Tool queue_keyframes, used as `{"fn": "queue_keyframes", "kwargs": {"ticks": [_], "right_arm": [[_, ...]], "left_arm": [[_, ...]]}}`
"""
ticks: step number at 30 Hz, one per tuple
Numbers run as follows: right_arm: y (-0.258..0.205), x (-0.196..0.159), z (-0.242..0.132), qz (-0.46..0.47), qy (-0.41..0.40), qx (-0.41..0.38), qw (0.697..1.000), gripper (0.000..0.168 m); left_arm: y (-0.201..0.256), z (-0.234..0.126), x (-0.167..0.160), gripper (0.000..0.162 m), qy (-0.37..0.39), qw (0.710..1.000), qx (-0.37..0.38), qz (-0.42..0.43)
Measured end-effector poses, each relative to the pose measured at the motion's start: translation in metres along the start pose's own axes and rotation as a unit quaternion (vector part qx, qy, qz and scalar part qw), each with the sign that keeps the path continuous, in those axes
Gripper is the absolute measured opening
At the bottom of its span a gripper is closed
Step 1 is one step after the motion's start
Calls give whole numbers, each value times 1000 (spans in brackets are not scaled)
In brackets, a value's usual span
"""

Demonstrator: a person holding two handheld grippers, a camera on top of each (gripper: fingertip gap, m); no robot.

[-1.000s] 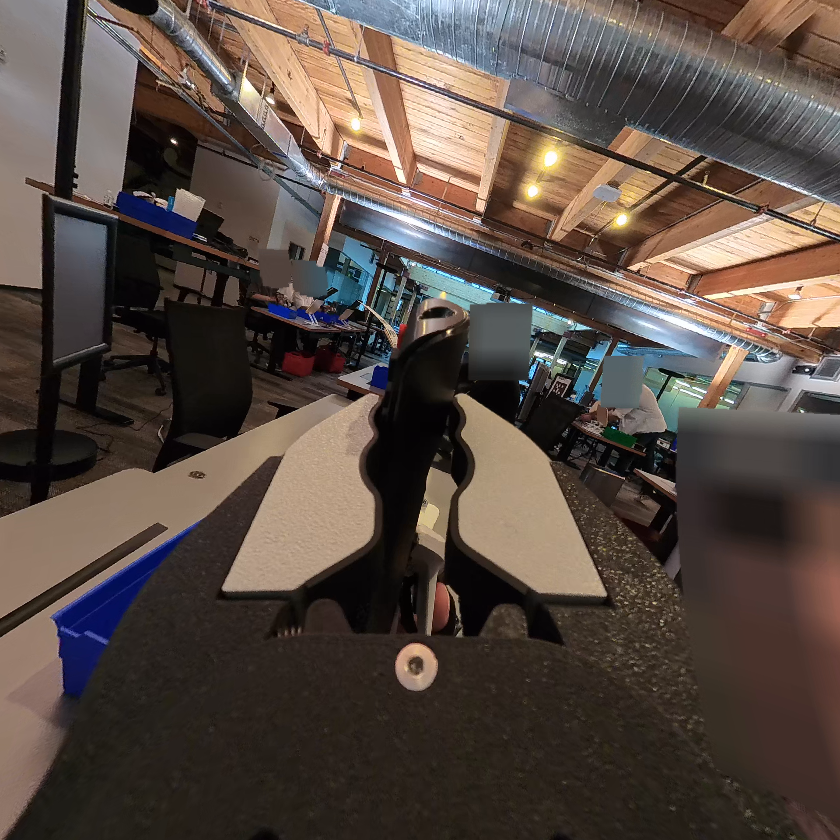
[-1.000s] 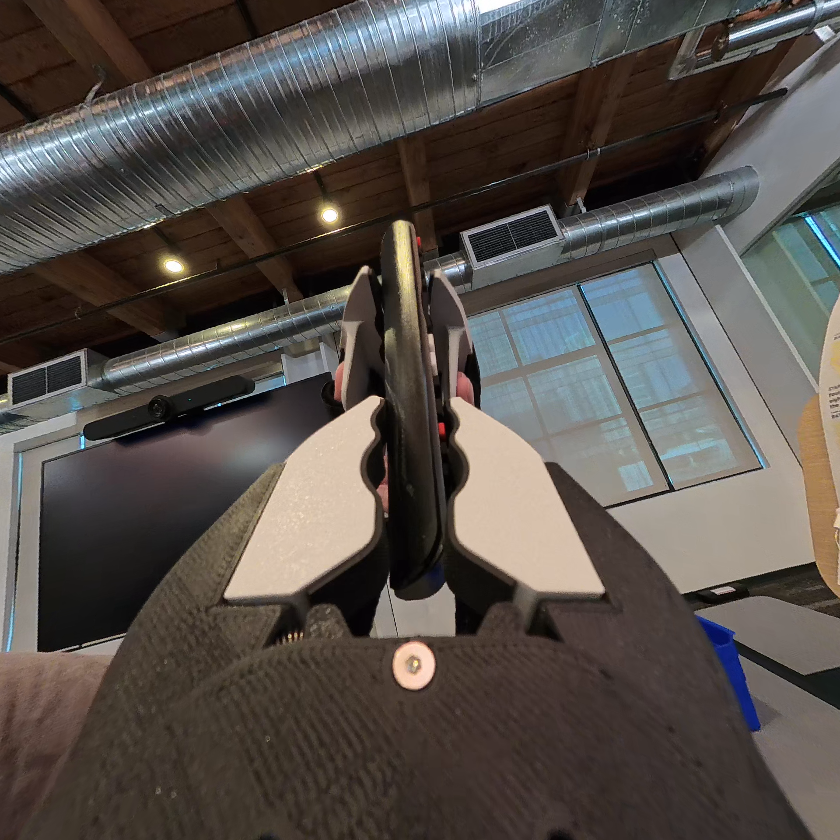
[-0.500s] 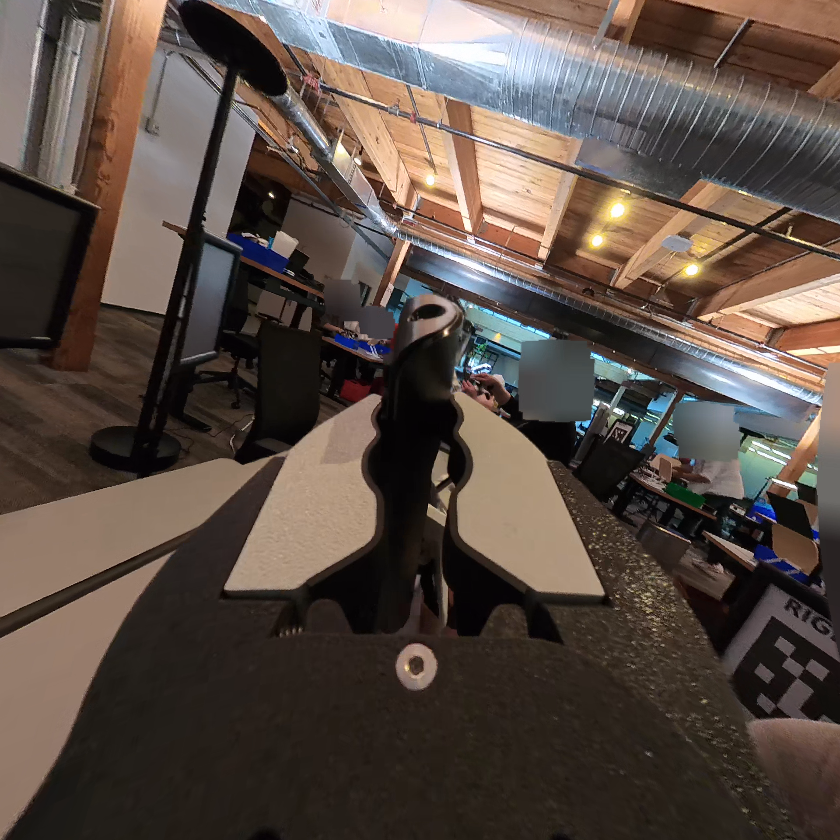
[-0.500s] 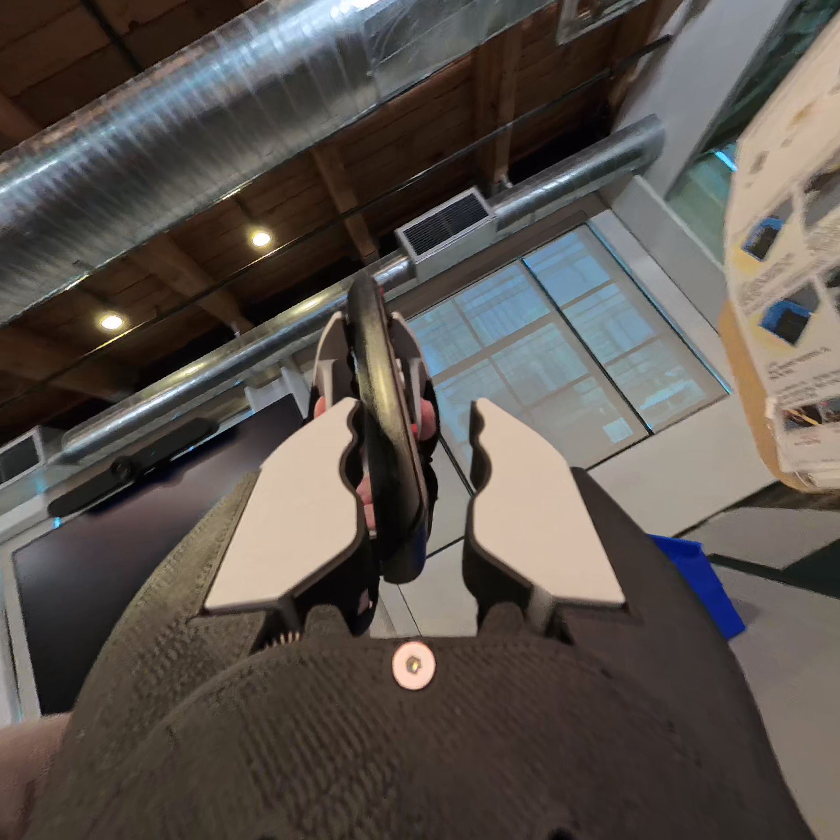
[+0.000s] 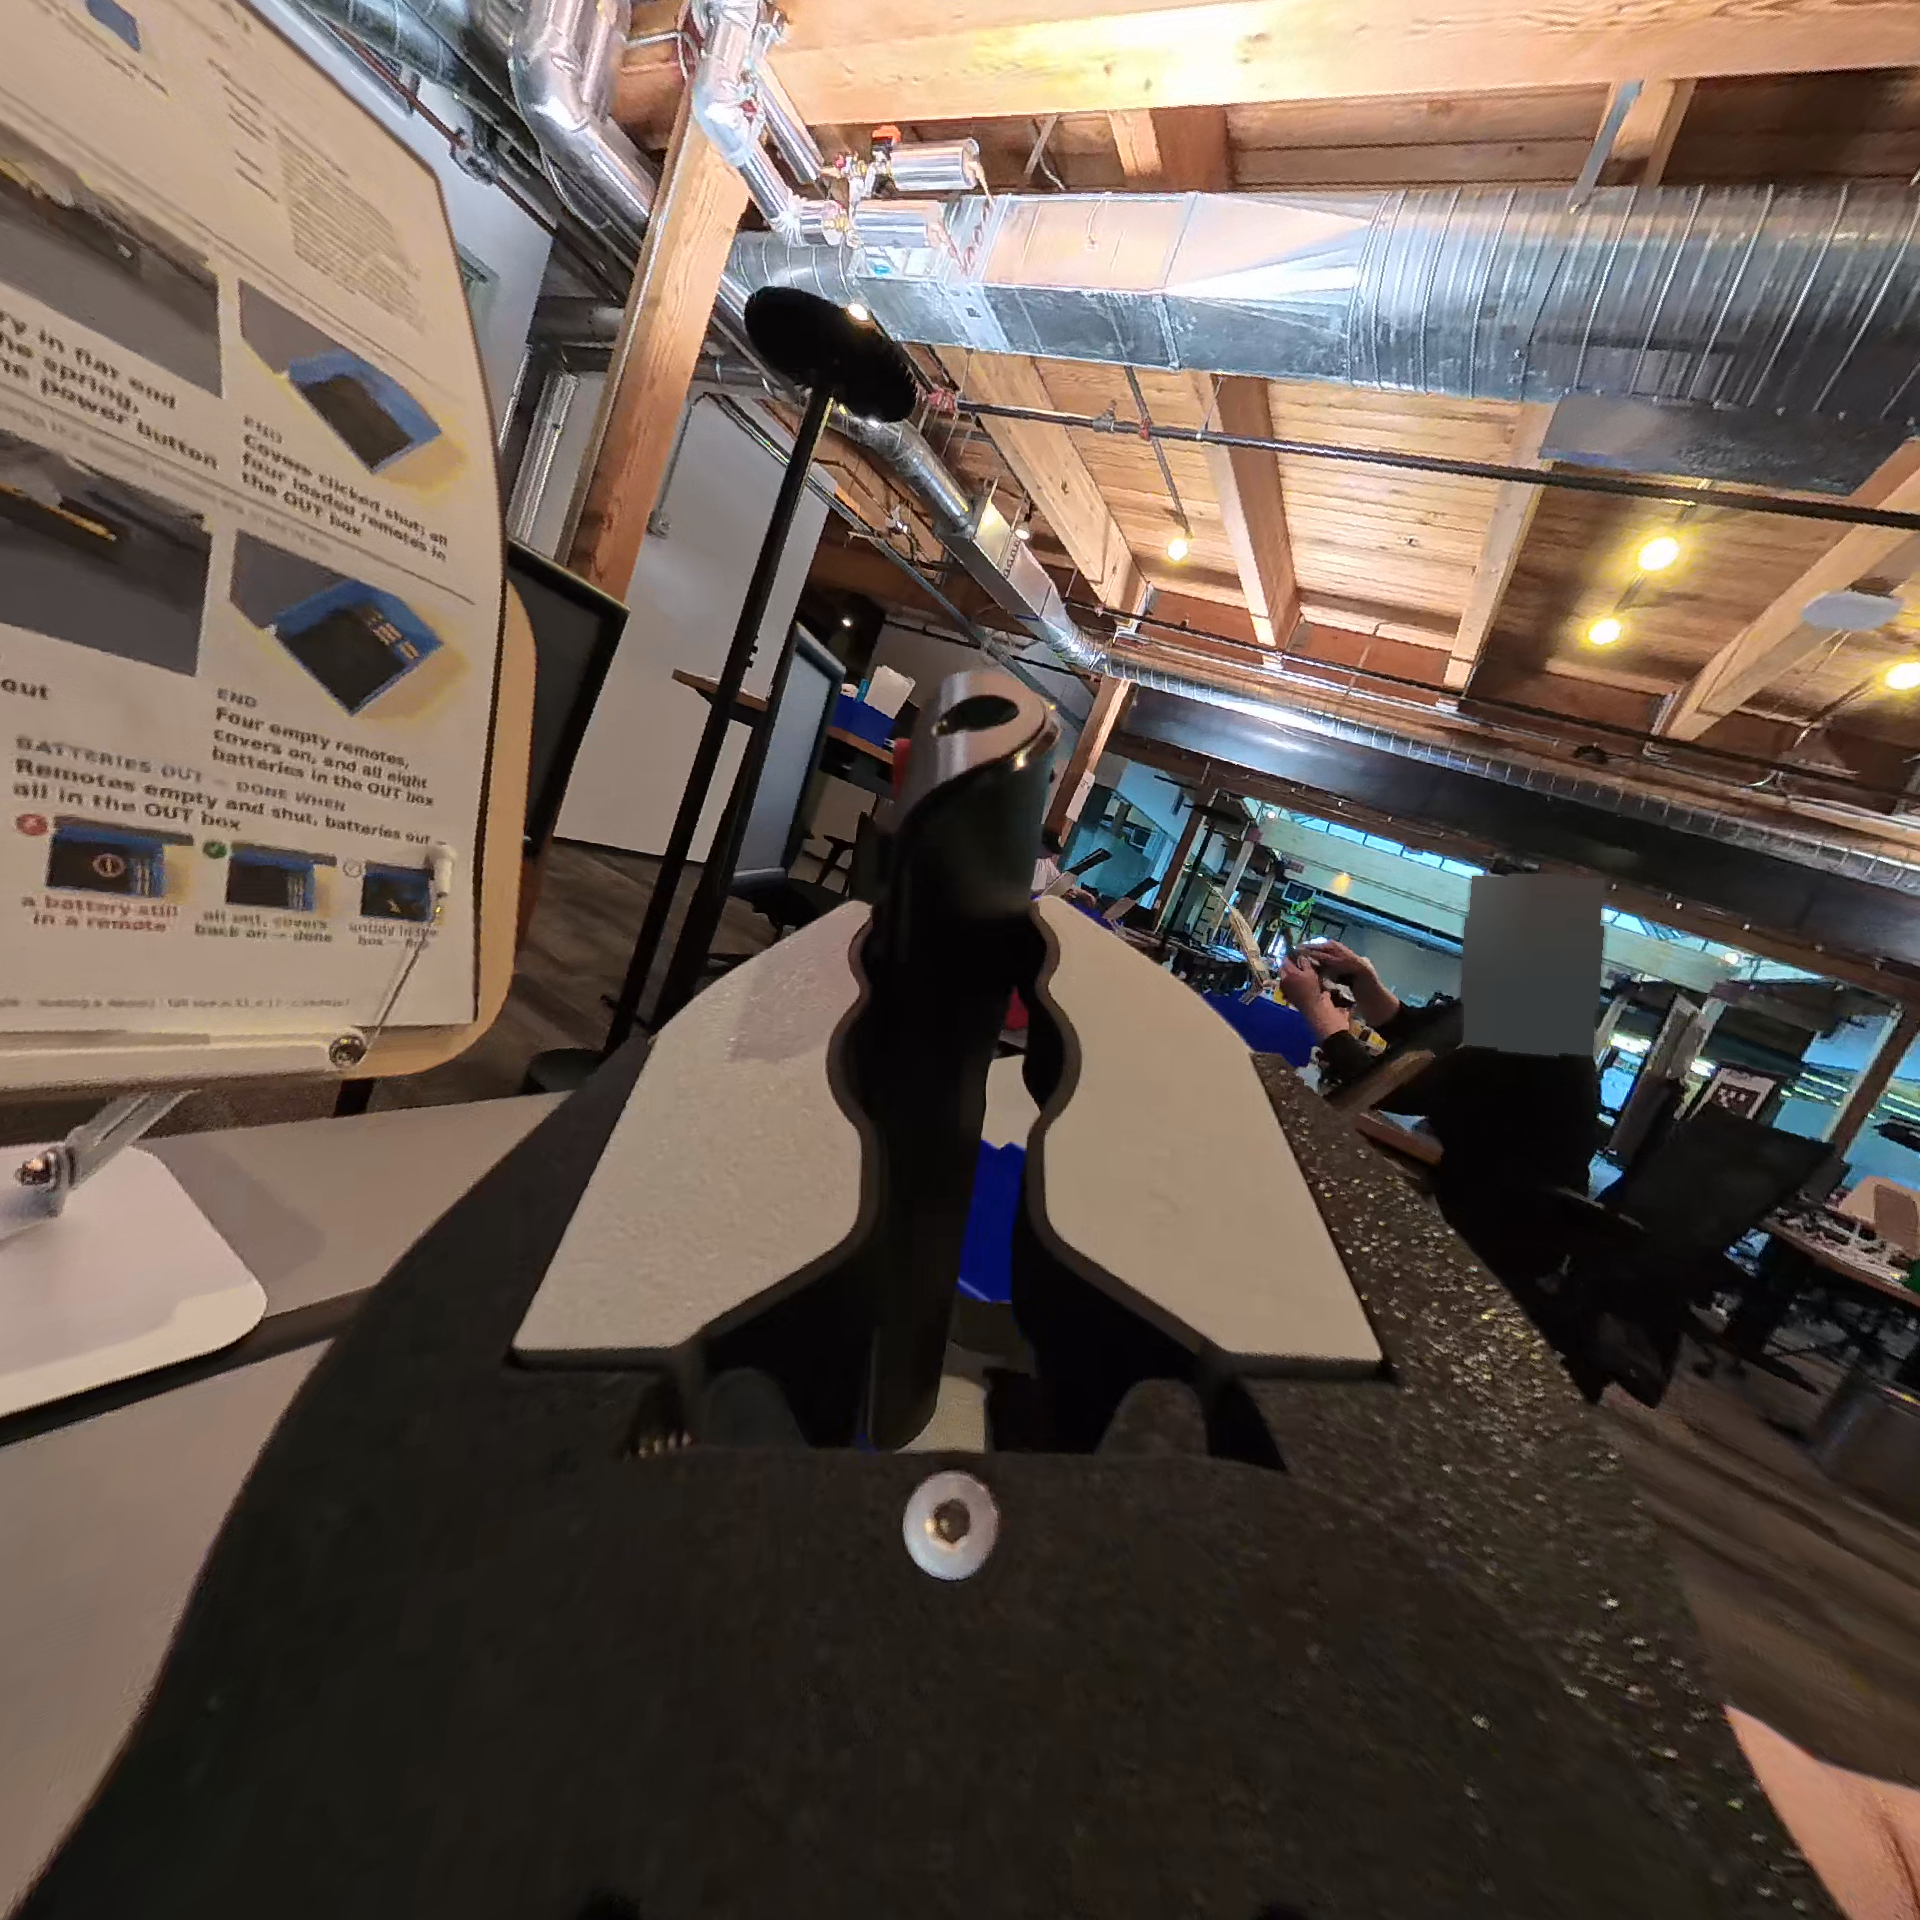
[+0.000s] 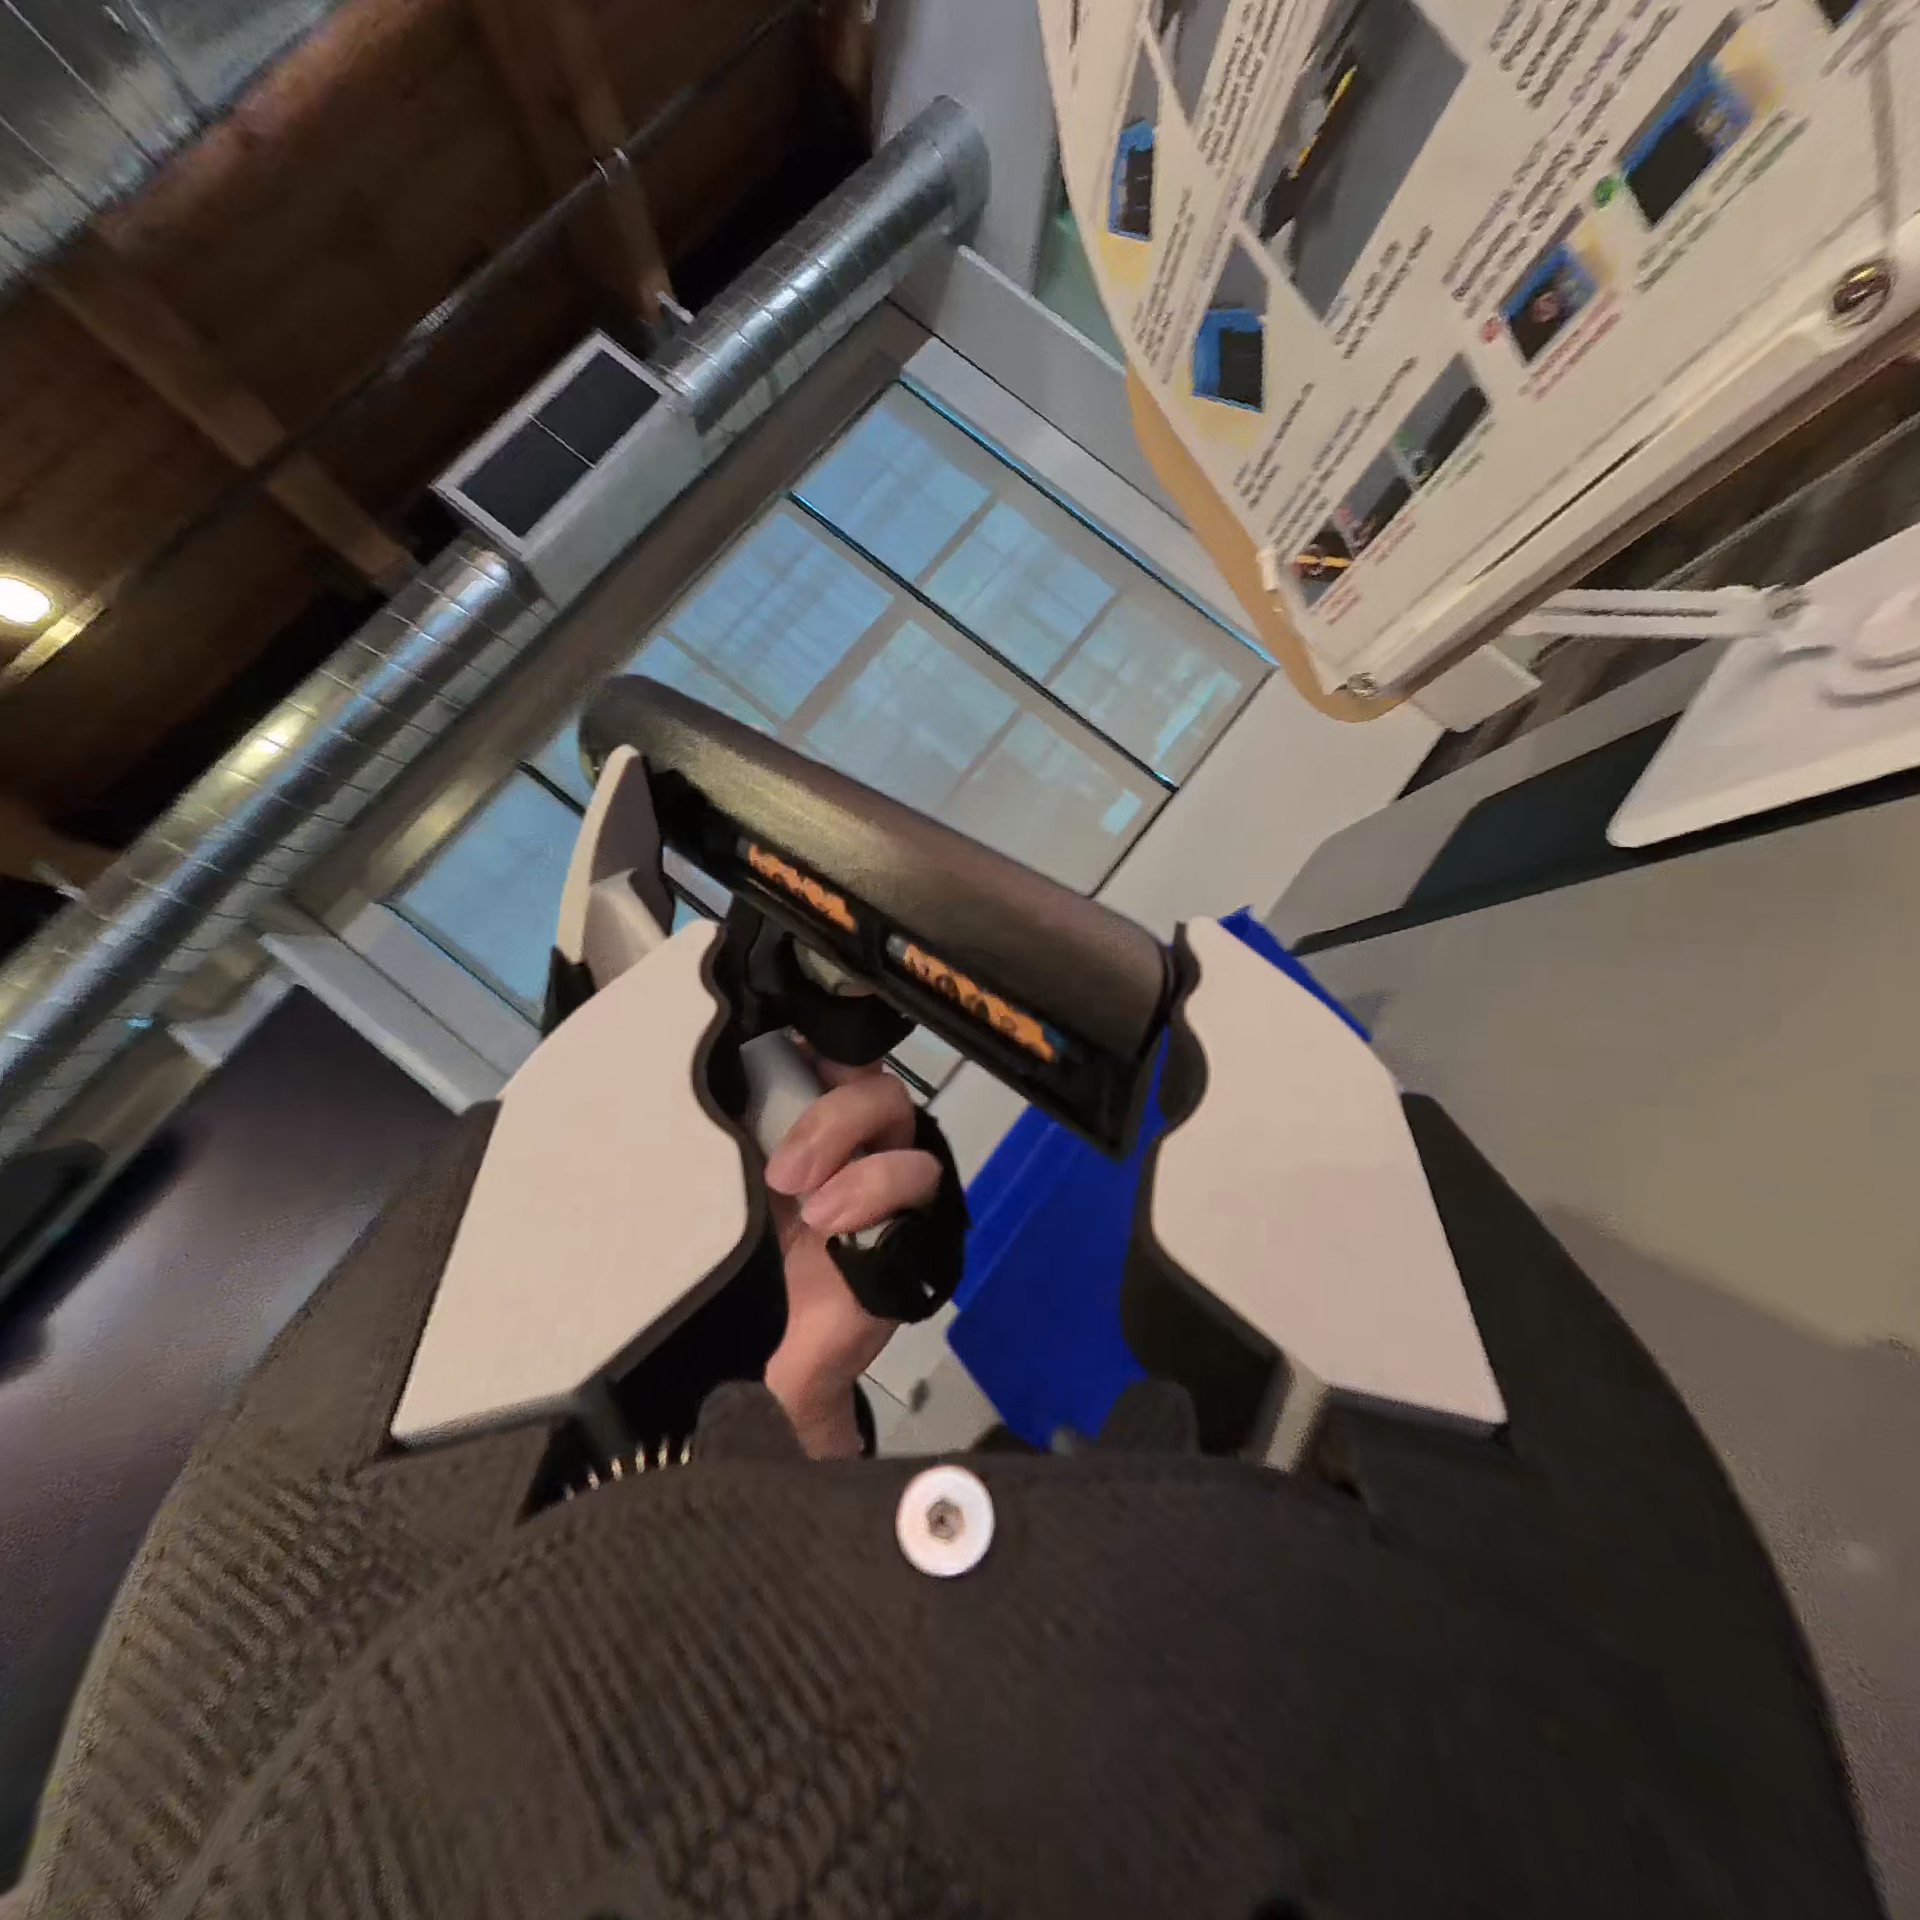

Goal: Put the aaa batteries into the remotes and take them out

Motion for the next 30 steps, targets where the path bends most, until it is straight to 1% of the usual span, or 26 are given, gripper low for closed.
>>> {"fn": "queue_keyframes", "kwargs": {"ticks": [5, 8, 11, 14, 16, 18, 21, 23, 25, 27, 30], "right_arm": [[14, -2, 4, -20, -20, -25, 999, 80], [18, -10, 10, -48, -48, -34, 997, 81], [23, -14, 11, -44, -52, -45, 997, 82], [28, -16, 5, -9, -42, -39, 998, 79], [35, -23, 2, 22, -44, -50, 998, 81], [36, -33, 4, 64, -34, -13, 997, 81], [29, -49, 12, 131, -46, 63, 988, 73], [25, -49, 13, 138, -32, 106, 984, 56], [24, -42, 9, 106, -9, 120, 987, 53], [23, -35, 4, 55, -9, 141, 989, 32], [12, -23, 1, -13, 4, 191, 981, 24]], "left_arm": [[-15, -7, -19, 24, 17, 999, -4, -34], [-22, -6, -28, 24, 2, 999, -9, -45], [-24, -4, -40, 24, -7, 997, -16, -78], [-27, -5, -34, 24, -2, 996, -29, -87], [-32, -10, -22, 23, 26, 993, -34, -113], [-38, -16, -12, 23, 46, 993, -26, -107], [-40, -19, -7, 24, 65, 993, -25, -93], [-37, -17, -9, 24, 60, 991, -42, -108], [-31, -16, -12, 24, 58, 990, -59, -115], [-27, -15, -14, 24, 57, 985, -81, -140], [-27, -13, -12, 24, 47, 976, -102, -184]]}}
Point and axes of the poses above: each gripper's, where its closed fingertips meet, z out along the fingers, x out of its top, y = z × x across the jaws, the point moved 8 cm from there along -z, back along the fingers, and after that the axes turned 2 degrees about x, right-handed, at the moved point
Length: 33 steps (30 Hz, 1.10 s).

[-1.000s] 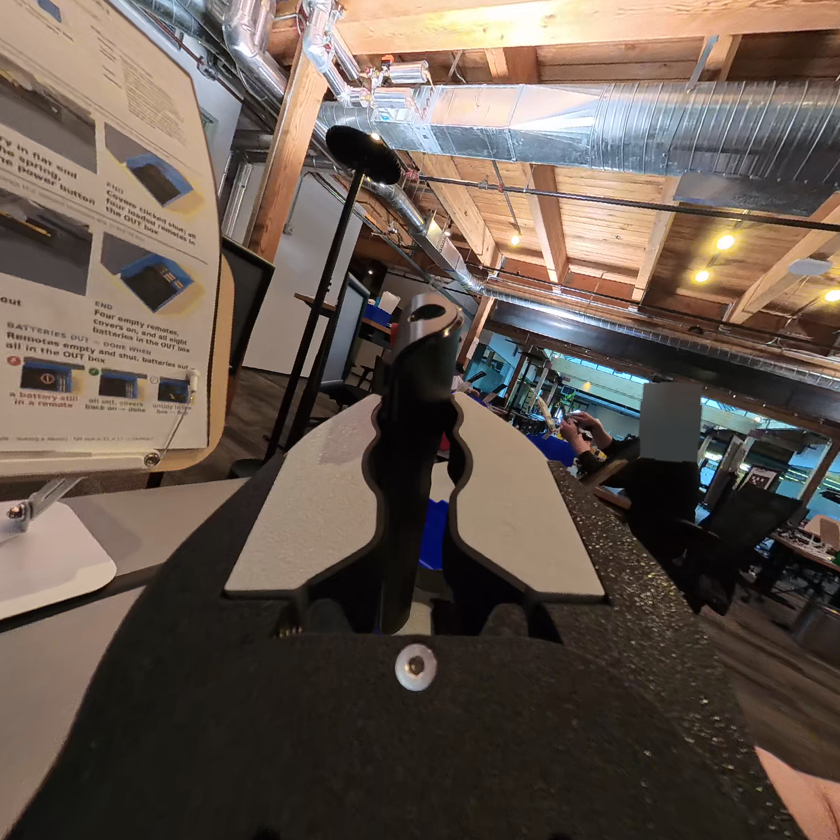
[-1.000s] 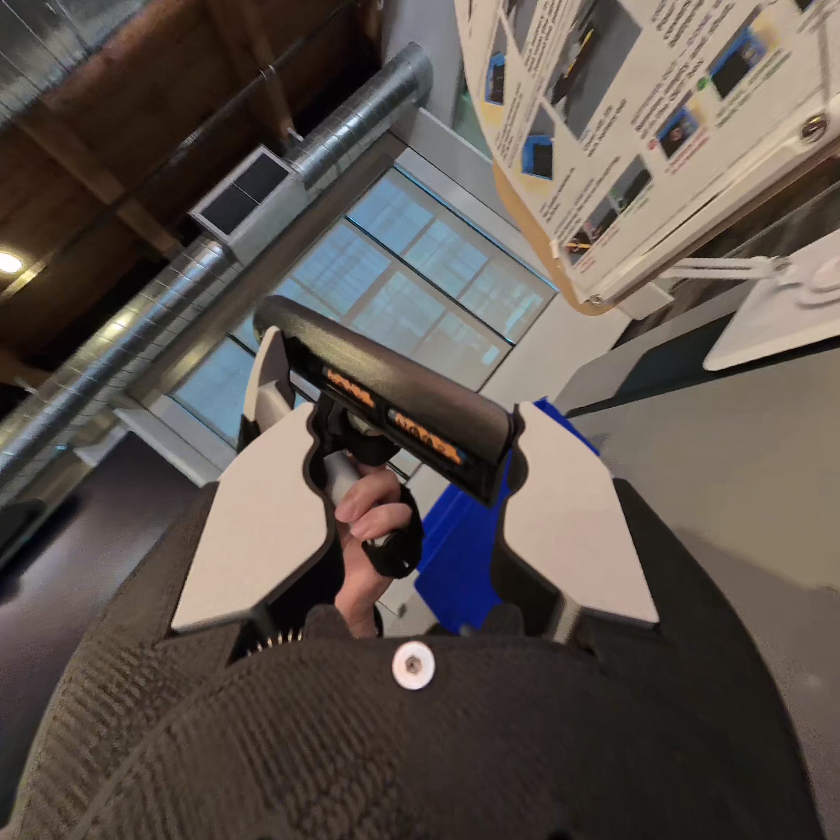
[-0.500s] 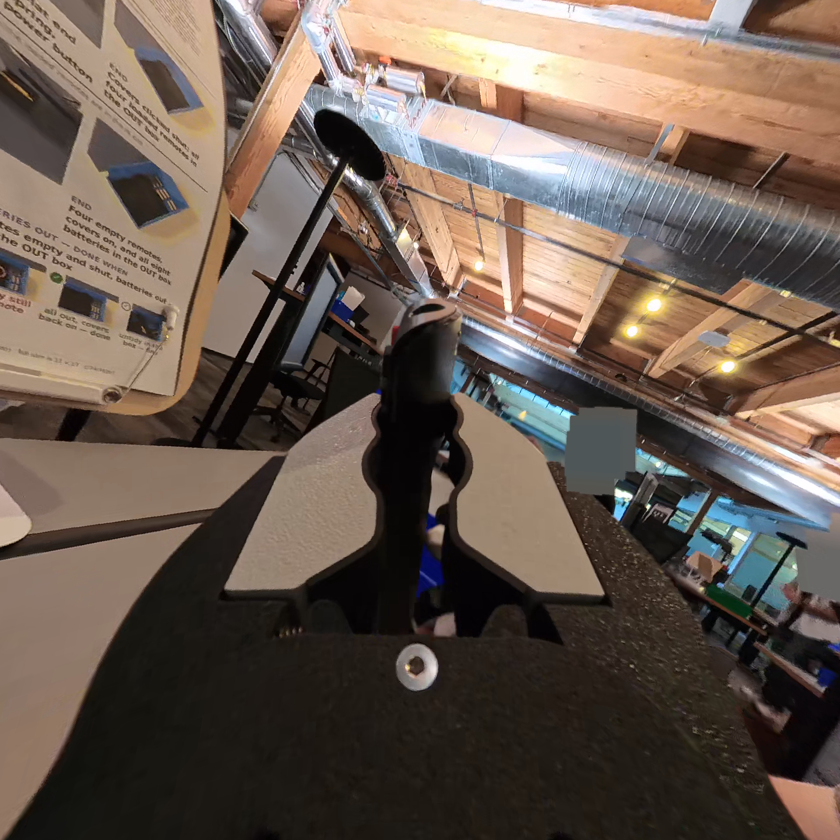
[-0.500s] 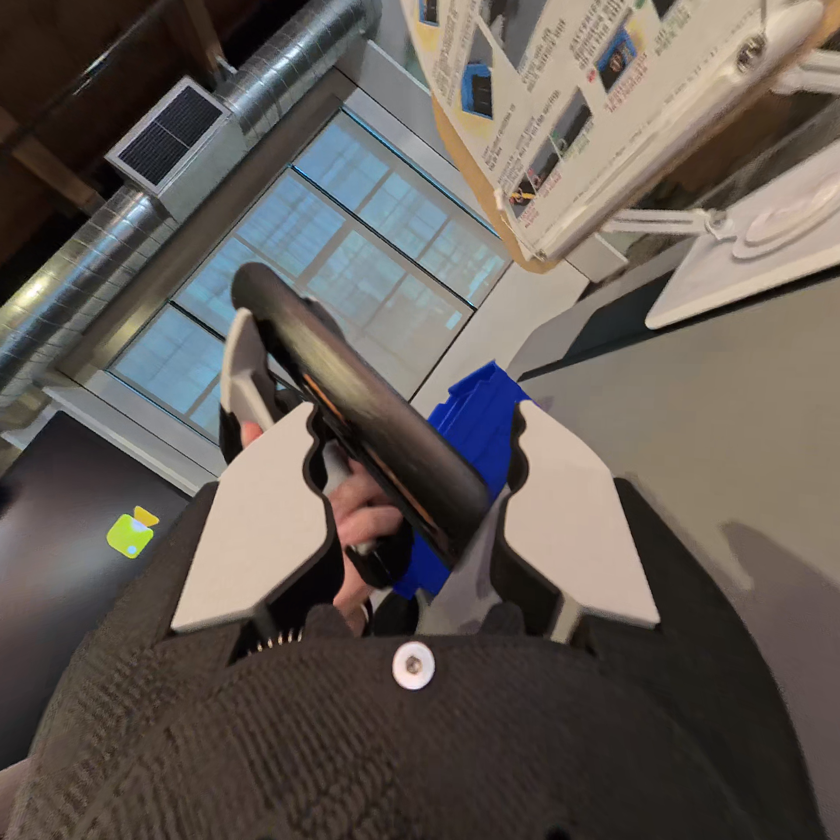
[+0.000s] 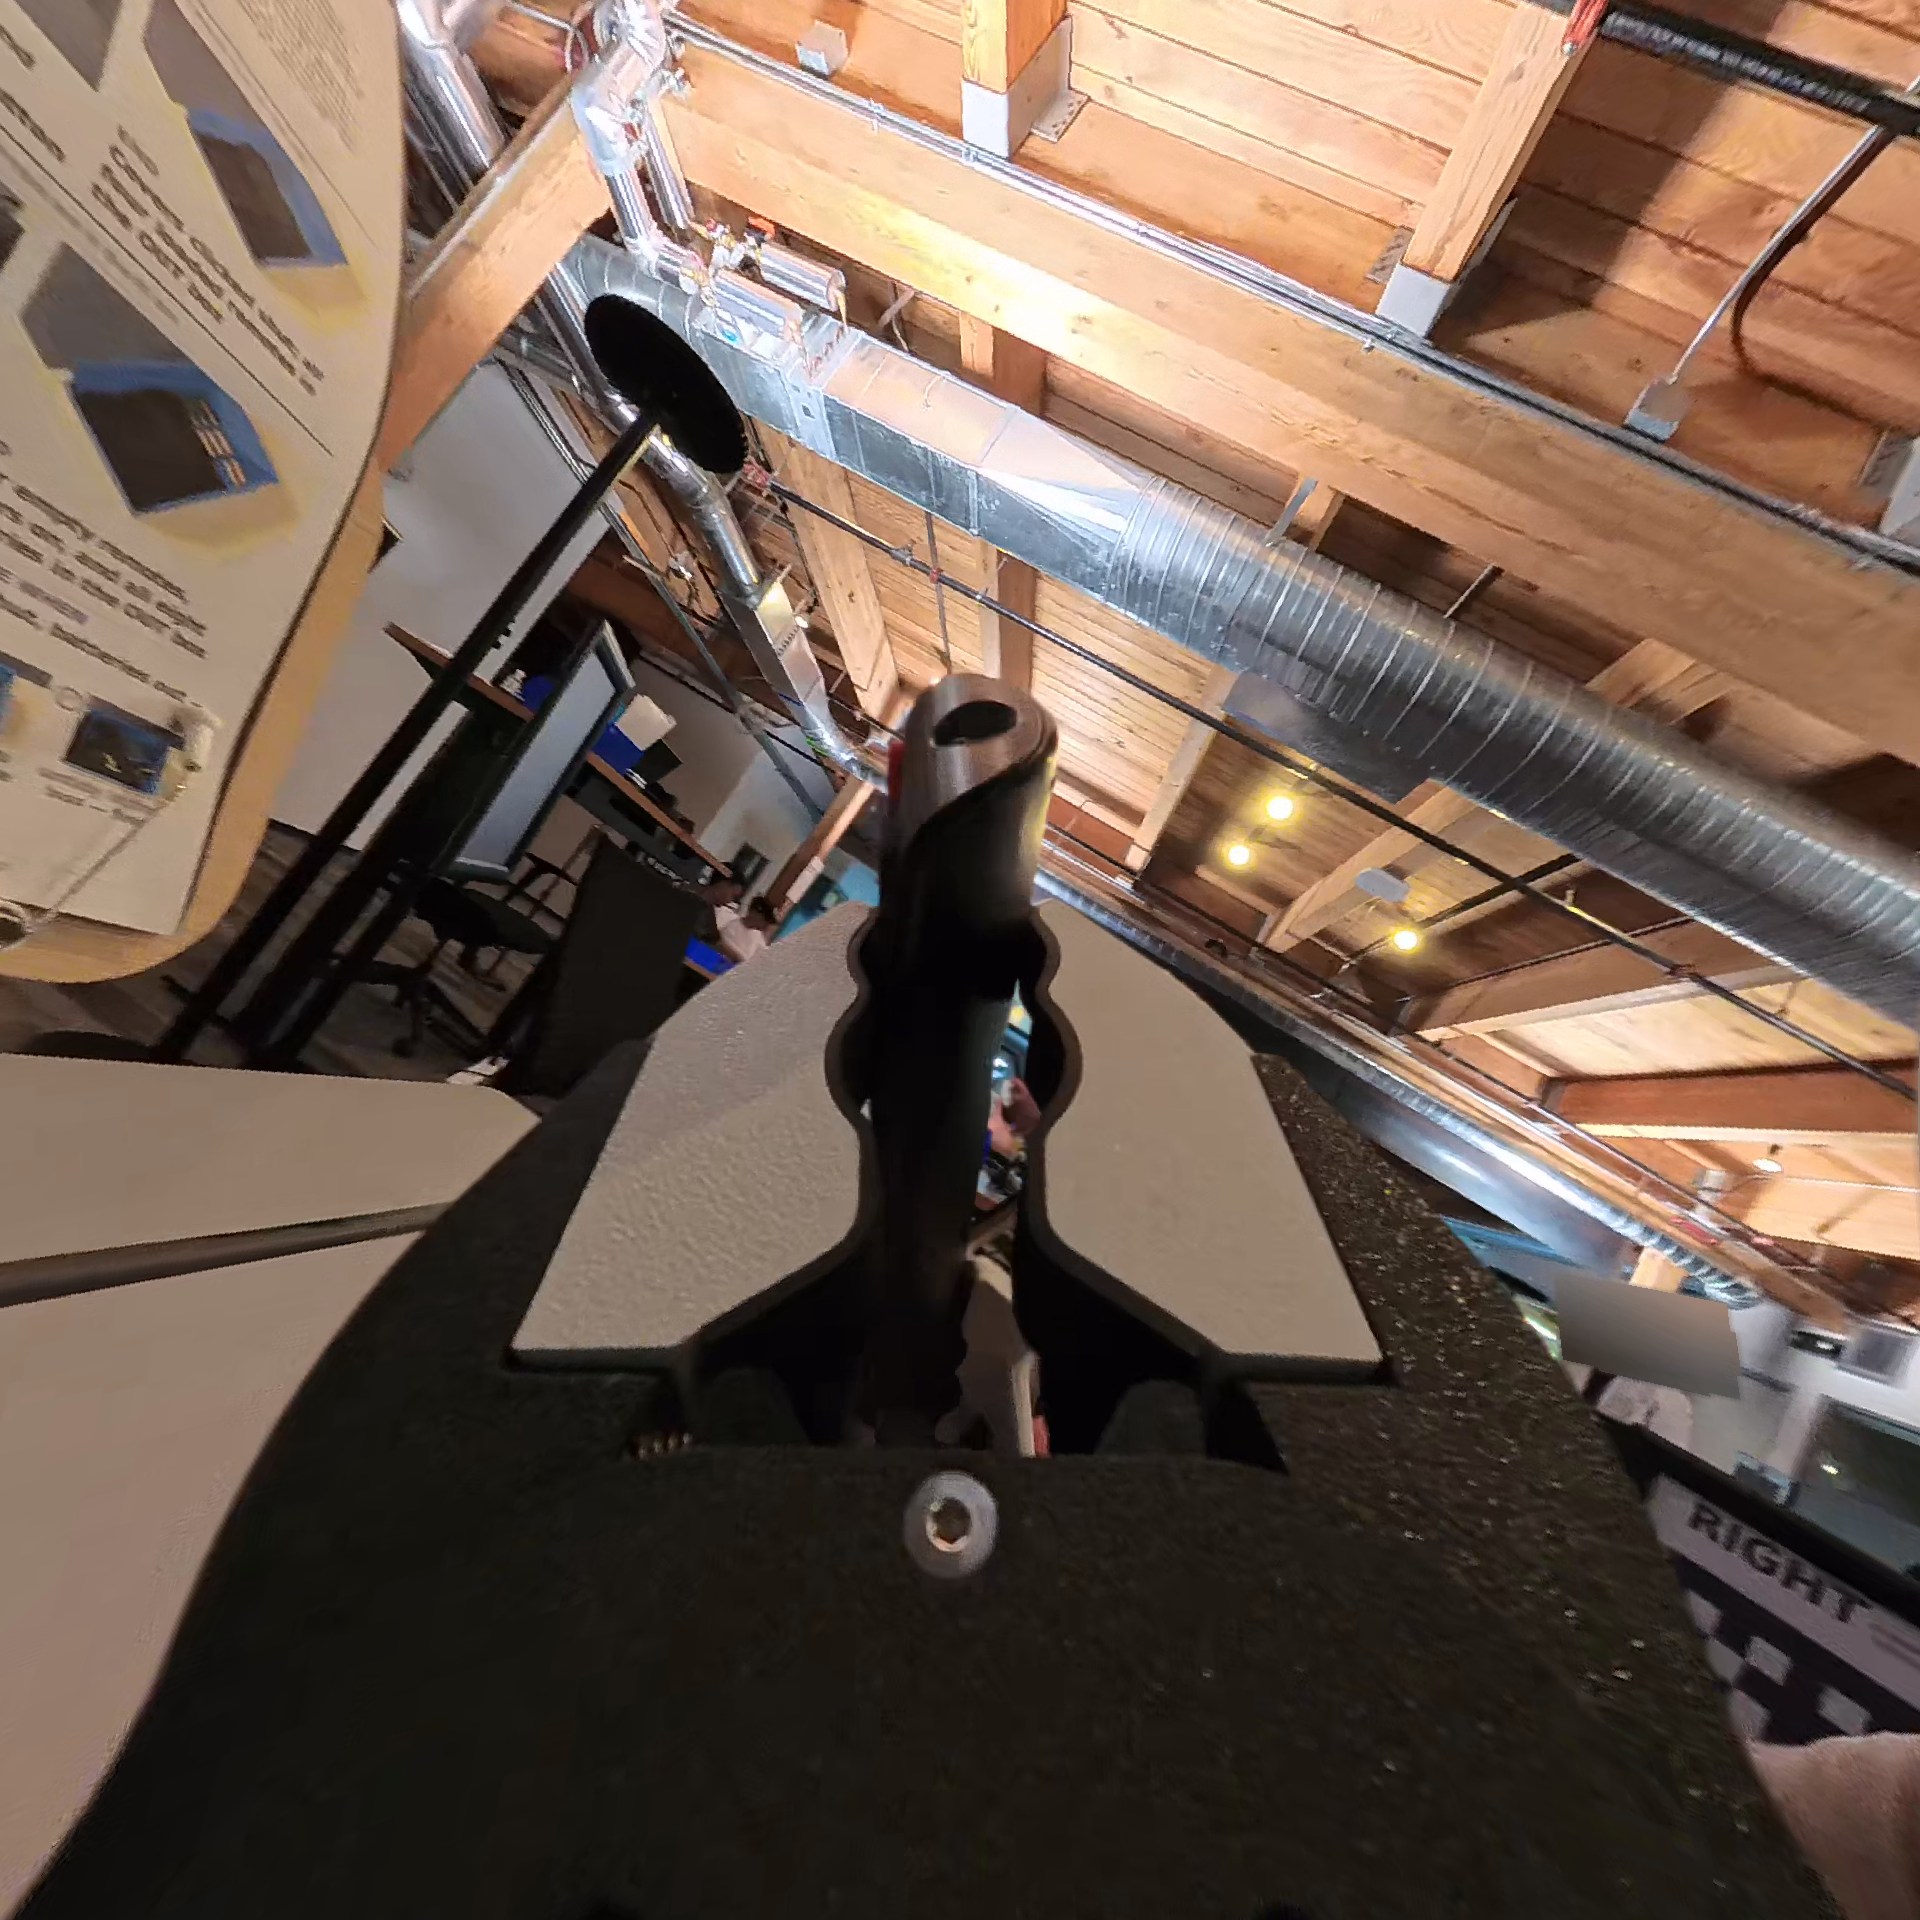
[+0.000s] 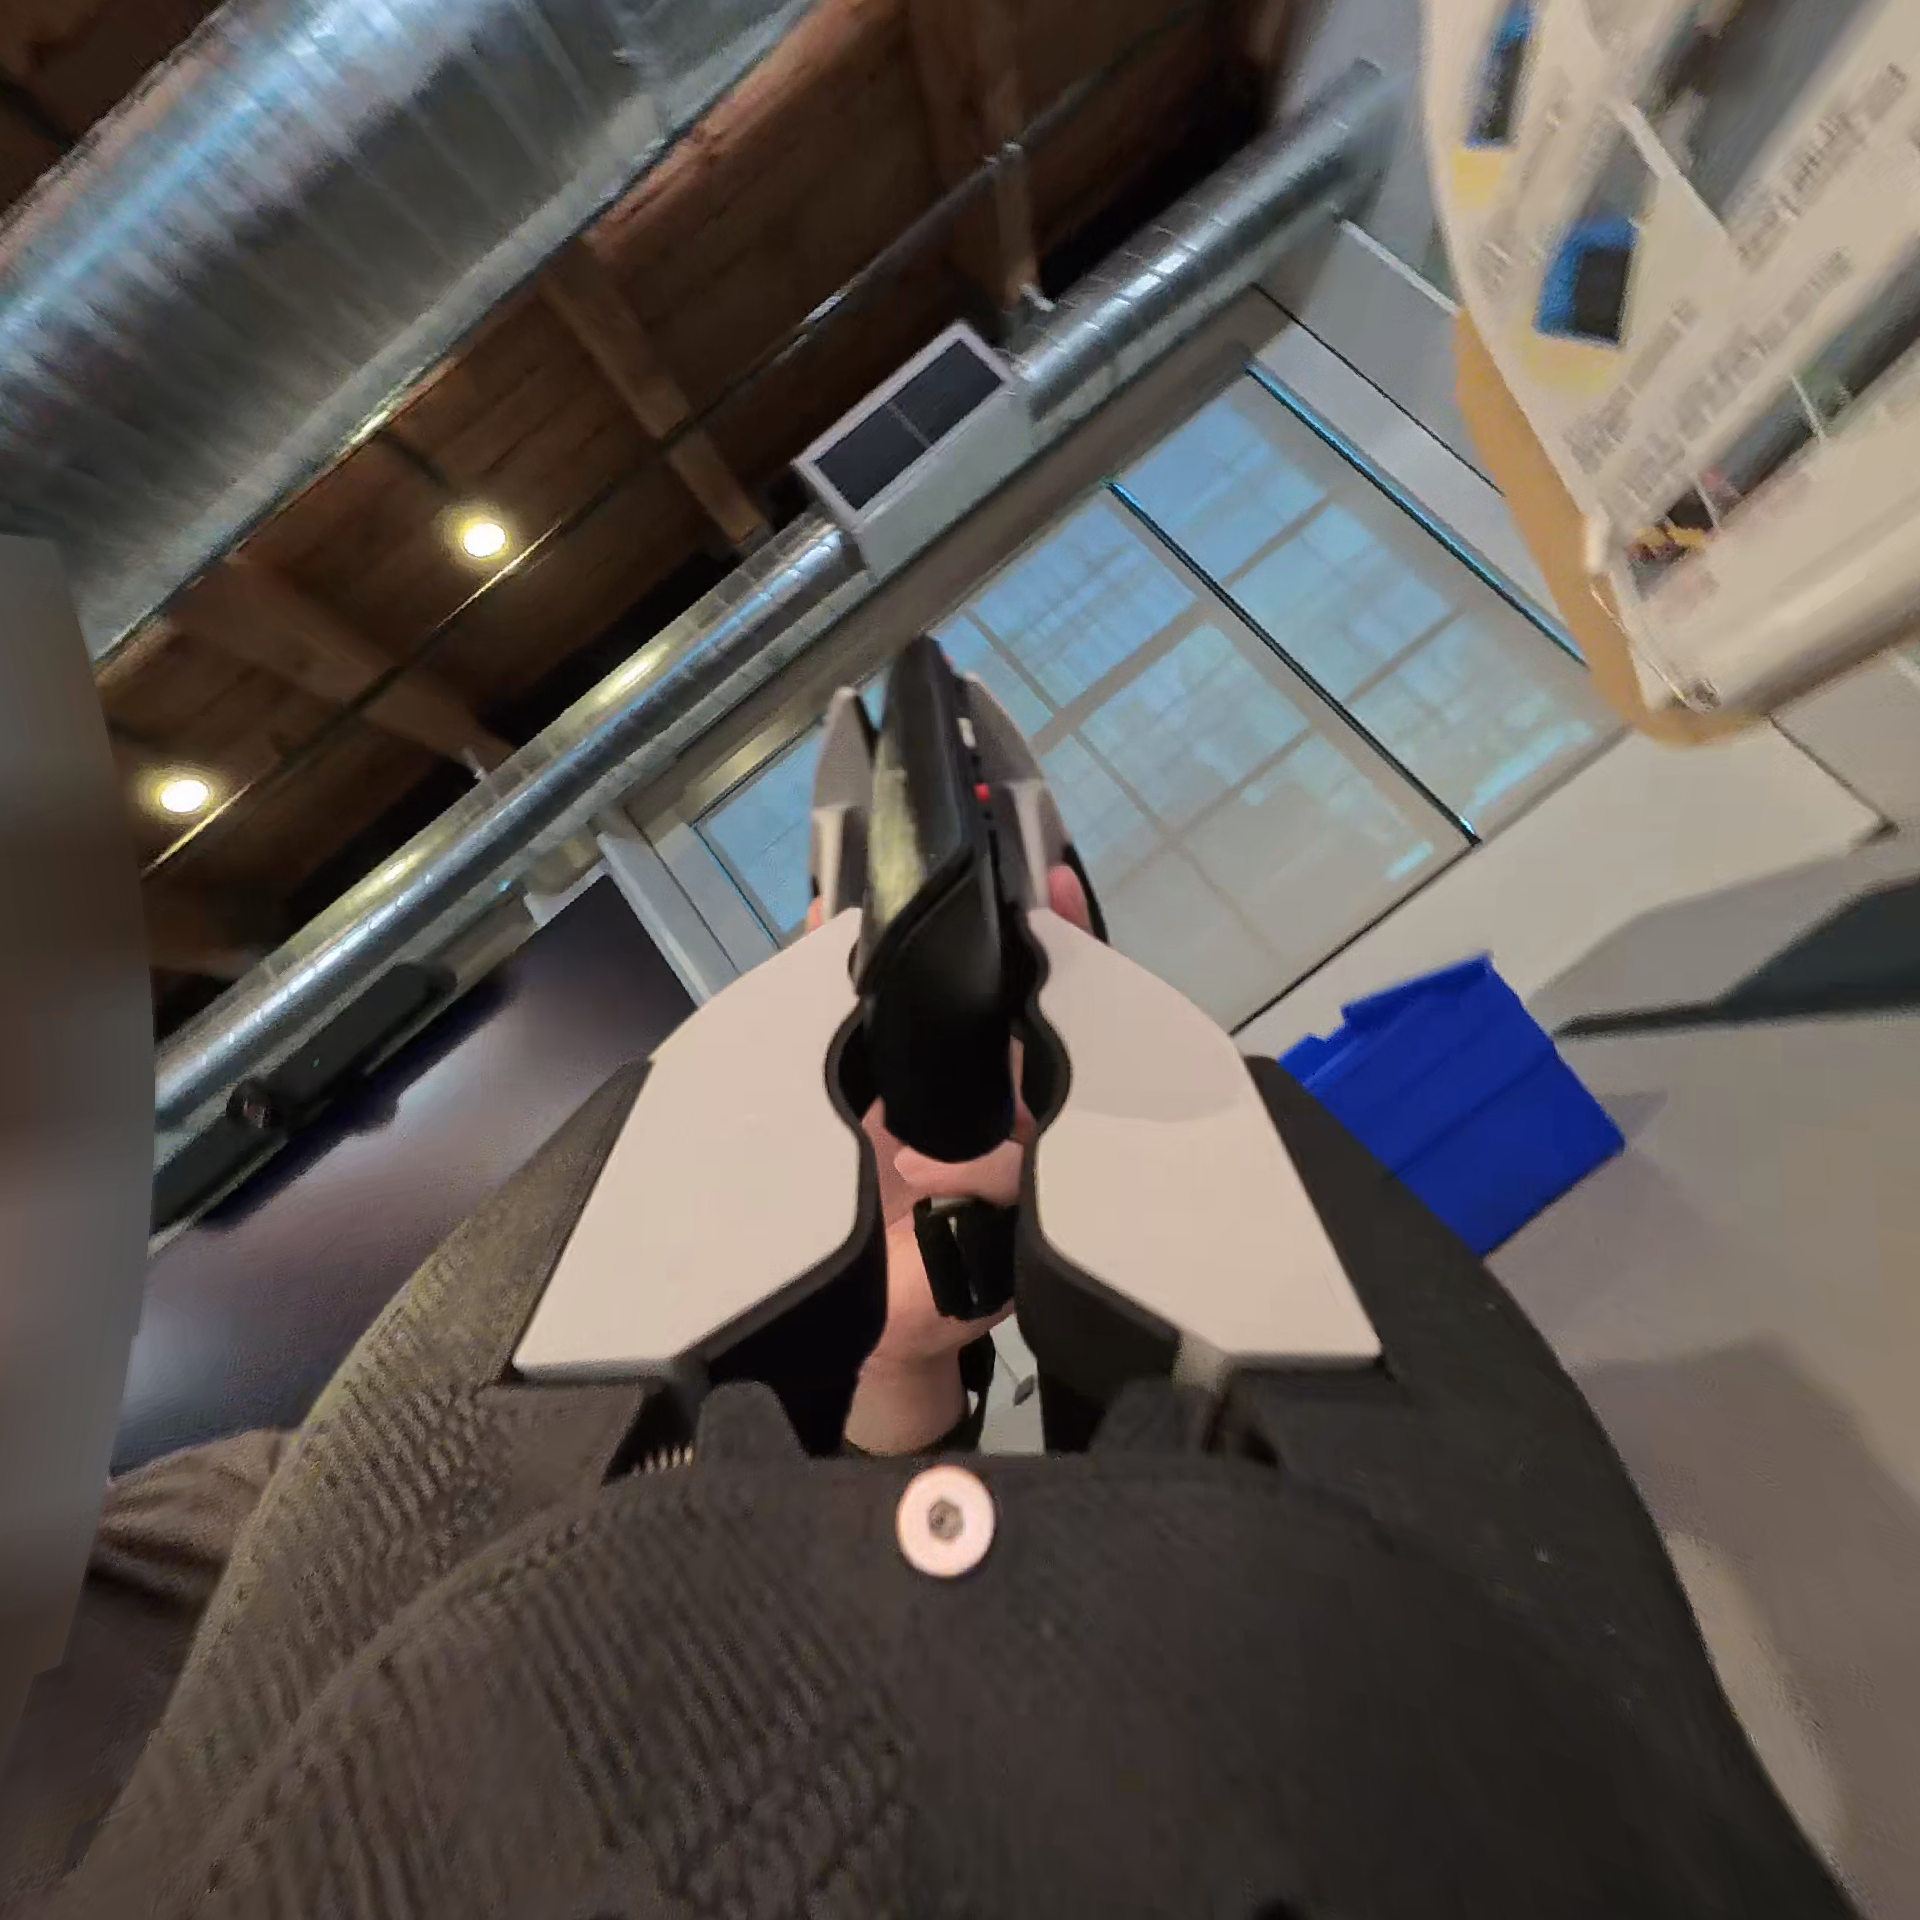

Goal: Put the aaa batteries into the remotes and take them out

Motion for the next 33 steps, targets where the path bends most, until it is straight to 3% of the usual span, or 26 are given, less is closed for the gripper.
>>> {"fn": "queue_keyframes", "kwargs": {"ticks": [5, 16, 20, 25, 29, 33], "right_arm": [[-7, 8, 2, -17, -7, 48, 999, 26], [5, 5, -1, 148, 40, 98, 983, 22], [7, 3, 1, 140, 18, 96, 985, 22], [10, 11, 0, 94, -7, 38, 995, 25], [13, 20, -3, 24, -11, -89, 996, 66], [11, 8, 4, 67, -53, -132, 988, 73]], "left_arm": [[9, 2, 2, 24, -12, 1000, -24, 8], [25, 9, 15, 30, -106, 981, -22, 163], [24, 9, 15, 29, -123, 976, -17, 179], [19, 6, 16, 25, -111, 980, -3, 163], [18, 4, 13, 24, -97, 978, 13, 184], [20, 6, 7, 24, -105, 973, 19, 203]]}}
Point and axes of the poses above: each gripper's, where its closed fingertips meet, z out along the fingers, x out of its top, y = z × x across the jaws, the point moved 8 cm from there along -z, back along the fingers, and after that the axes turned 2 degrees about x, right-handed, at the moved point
